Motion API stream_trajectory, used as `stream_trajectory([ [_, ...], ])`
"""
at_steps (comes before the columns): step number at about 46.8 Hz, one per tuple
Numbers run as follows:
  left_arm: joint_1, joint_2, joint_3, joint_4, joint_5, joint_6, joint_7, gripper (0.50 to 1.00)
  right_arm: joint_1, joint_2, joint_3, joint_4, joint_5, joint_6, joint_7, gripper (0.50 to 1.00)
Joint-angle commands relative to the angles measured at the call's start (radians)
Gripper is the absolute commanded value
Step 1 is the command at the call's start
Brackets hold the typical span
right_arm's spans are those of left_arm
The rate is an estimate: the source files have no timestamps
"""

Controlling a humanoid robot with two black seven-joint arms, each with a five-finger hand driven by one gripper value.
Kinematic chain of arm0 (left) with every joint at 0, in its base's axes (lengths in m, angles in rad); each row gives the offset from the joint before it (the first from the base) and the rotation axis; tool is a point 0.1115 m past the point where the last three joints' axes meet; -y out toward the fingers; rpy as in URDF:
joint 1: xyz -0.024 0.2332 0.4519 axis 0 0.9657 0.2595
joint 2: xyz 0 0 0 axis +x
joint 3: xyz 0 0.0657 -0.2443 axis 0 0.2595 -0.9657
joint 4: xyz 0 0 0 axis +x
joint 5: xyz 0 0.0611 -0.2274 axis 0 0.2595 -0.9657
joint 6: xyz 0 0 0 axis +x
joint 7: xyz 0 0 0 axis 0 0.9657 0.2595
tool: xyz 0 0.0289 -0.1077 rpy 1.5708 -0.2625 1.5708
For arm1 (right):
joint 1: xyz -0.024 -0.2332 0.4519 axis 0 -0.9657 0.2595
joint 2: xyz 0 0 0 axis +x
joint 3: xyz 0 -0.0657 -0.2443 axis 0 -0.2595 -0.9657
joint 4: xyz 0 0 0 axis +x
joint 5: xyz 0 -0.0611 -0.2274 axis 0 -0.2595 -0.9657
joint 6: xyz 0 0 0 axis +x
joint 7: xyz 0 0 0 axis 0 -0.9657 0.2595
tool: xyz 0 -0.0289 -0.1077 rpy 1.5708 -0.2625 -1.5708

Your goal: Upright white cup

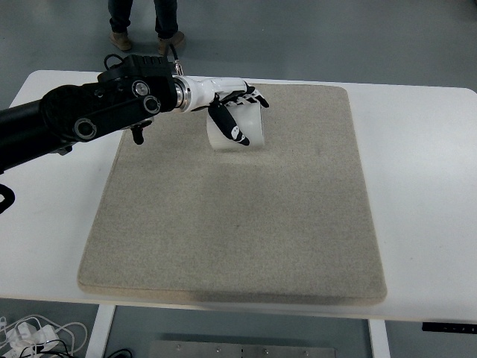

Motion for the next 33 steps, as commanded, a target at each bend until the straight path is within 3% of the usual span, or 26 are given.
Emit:
stream_trajectory([
  [1,0.022,0.007,-0.058,0.017,-0.051,-0.022,-0.004,0.500,0.000,0.000,0.000,0.000,0.000,0.001,0.000,0.952],
  [8,0.061,0.008,-0.143,0.036,-0.157,-0.043,-0.021,0.500,0.000,0.000,0.000,0.000,0.002,-0.001,0.000,0.952],
  [16,0.130,0.008,-0.255,0.056,-0.226,-0.063,-0.076,0.500,0.000,0.000,0.000,0.000,0.000,-0.001,0.000,0.952],
  [33,0.302,0.010,-0.443,0.073,-0.227,-0.095,-0.260,0.500,0.000,0.000,0.000,0.000,0.000,-0.001,0.000,0.952],
])
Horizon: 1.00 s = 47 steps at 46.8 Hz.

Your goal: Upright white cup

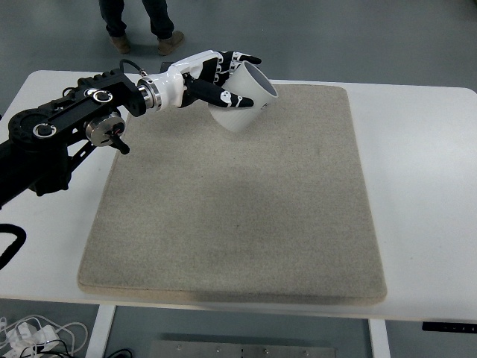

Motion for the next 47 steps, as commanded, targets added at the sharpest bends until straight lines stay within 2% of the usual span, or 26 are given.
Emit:
stream_trajectory([
  [1,0.034,0.002,-0.040,0.003,-0.001,-0.004,-0.040,0.500,0.000,0.000,0.000,0.000,0.000,0.001,0.000,0.952],
  [15,0.121,-0.002,-0.135,0.075,-0.003,-0.061,-0.220,0.500,0.000,0.000,0.000,0.000,0.000,0.001,0.000,0.952],
  [35,0.164,-0.021,-0.132,0.206,-0.001,-0.078,-0.514,0.500,0.000,0.000,0.000,0.000,0.000,-0.001,0.000,0.952],
  [47,0.166,-0.066,-0.120,0.281,0.013,-0.077,-0.515,0.500,0.000,0.000,0.000,0.000,0.000,-0.001,0.000,0.952],
])
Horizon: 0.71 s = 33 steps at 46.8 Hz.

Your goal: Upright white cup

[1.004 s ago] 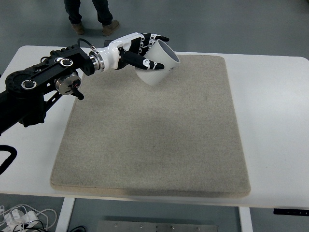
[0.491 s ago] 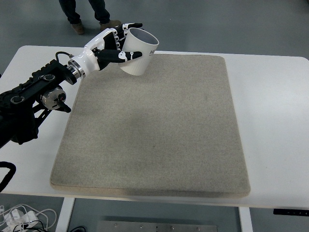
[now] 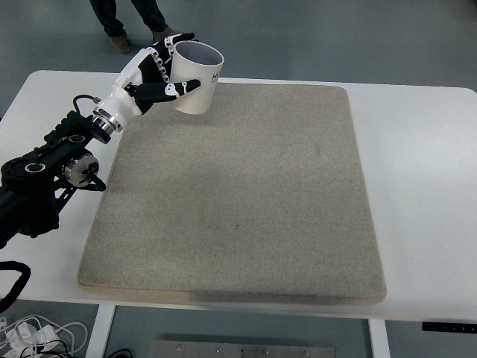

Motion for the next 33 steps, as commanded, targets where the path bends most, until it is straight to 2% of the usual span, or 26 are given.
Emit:
stream_trajectory([
  [1,0.000,-0.013,0.002,0.021,0.003,0.000,0.000,0.500,0.000,0.000,0.000,0.000,0.000,0.001,0.000,0.952],
  [9,0.014,-0.026,0.003,0.025,0.011,0.006,0.000,0.500,0.000,0.000,0.000,0.000,0.000,0.001,0.000,0.952],
  [17,0.041,-0.052,0.003,0.034,0.026,0.074,0.000,0.500,0.000,0.000,0.000,0.000,0.000,0.001,0.000,0.952],
  [33,0.066,-0.079,0.003,0.029,0.127,0.152,0.000,0.500,0.000,0.000,0.000,0.000,0.000,0.001,0.000,0.952],
])
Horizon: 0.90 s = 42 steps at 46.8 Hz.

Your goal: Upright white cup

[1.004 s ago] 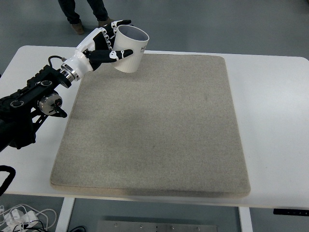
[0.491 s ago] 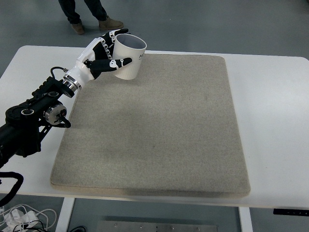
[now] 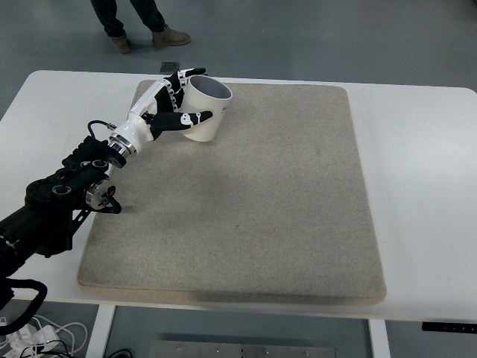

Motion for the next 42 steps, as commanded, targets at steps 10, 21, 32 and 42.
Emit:
stream_trajectory([
  [10,0.009,-0.019,-0.001,0.003,0.016,0.027,0.000,0.647,0.000,0.000,0.000,0.000,0.000,0.000,0.000,0.952],
  [21,0.013,-0.021,-0.001,0.000,0.016,0.028,0.000,0.852,0.000,0.000,0.000,0.000,0.000,0.001,0.000,0.952],
  [32,0.013,-0.028,-0.001,-0.001,0.015,0.040,0.000,0.981,0.000,0.000,0.000,0.000,0.000,0.001,0.000,0.952],
  [42,0.013,-0.028,-0.001,-0.006,0.013,0.040,0.000,0.992,0.000,0.000,0.000,0.000,0.000,0.000,0.000,0.952],
])
